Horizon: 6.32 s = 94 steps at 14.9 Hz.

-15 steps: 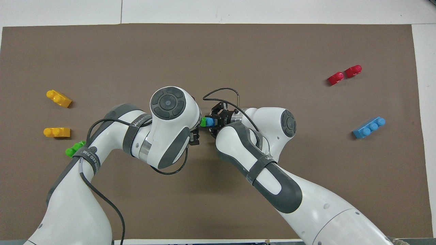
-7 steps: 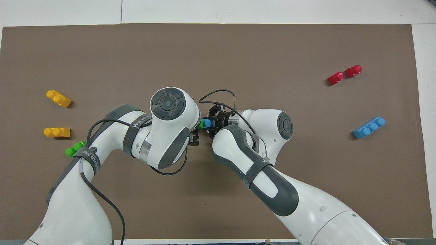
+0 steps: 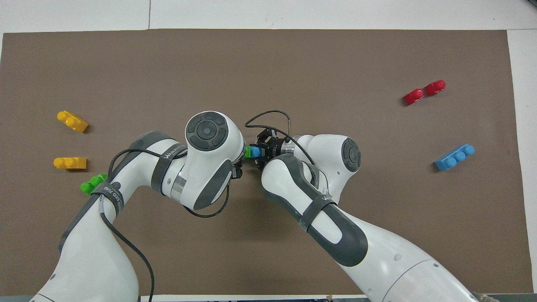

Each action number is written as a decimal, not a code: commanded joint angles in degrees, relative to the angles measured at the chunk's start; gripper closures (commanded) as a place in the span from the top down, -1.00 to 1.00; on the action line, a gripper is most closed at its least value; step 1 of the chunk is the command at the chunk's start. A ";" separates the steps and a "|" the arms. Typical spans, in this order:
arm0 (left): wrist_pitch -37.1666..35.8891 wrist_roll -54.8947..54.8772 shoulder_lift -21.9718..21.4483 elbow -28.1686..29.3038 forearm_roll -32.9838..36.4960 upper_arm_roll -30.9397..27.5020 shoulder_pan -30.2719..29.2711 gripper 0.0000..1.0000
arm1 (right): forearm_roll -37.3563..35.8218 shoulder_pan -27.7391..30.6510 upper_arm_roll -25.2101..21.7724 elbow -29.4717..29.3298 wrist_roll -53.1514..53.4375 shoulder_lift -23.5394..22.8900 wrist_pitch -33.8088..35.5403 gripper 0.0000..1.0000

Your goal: Remove green block with left arm and hold with right

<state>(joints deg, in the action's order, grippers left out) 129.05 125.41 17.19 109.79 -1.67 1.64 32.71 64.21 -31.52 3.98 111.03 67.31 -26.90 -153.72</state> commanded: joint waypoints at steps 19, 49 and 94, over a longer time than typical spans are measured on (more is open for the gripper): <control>-12.95 -50.84 -11.74 0.77 -1.76 -0.50 -19.42 -1.00 | -3.91 10.84 -0.73 -1.08 -8.58 2.81 7.34 -1.00; 8.06 -78.82 3.11 3.23 -1.67 -0.68 -33.86 0.40 | -36.97 49.71 -0.46 -14.71 -27.06 -0.44 50.37 -1.00; -37.39 -126.80 -22.99 -13.56 1.67 0.47 -33.33 1.00 | -44.52 47.34 -0.55 -7.14 -33.82 12.38 48.60 0.98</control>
<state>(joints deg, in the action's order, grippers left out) 93.26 1.01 -5.60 97.07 -0.84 1.92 -0.35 22.48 16.16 3.21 103.38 32.83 -17.69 -106.84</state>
